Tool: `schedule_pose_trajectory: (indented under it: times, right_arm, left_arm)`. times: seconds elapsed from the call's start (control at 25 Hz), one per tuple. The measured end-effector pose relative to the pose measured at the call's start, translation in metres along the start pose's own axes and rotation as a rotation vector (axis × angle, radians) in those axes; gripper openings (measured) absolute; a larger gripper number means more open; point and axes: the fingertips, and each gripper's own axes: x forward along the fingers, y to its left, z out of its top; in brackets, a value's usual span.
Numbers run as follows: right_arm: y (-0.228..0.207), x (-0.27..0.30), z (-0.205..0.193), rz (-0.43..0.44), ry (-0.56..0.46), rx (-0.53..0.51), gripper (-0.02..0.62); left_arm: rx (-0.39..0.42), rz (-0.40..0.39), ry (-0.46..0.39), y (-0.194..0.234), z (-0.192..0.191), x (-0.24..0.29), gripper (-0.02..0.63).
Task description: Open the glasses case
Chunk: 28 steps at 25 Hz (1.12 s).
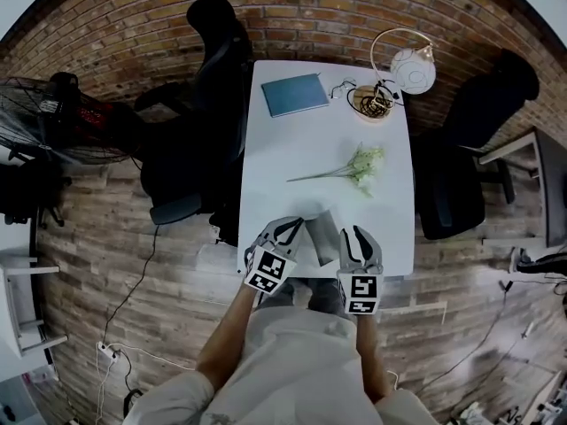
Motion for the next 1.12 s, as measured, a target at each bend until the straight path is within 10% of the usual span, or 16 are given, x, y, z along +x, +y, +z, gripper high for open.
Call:
schedule_pose_trajectory:
  times: [0.4,1.12]
  right_arm:
    - [-0.004,-0.033,0.060,-0.031,-0.092,-0.056,0.100]
    - [-0.055,-0.036,0.094,0.132,-0.276,-0.060,0.100]
  left_arm:
    - [-0.006,0.008,-0.185,-0.005,0.079,-0.034,0.008]
    - [0.021,0.176,-0.205,-0.026,0.130,-0.013,0.008]
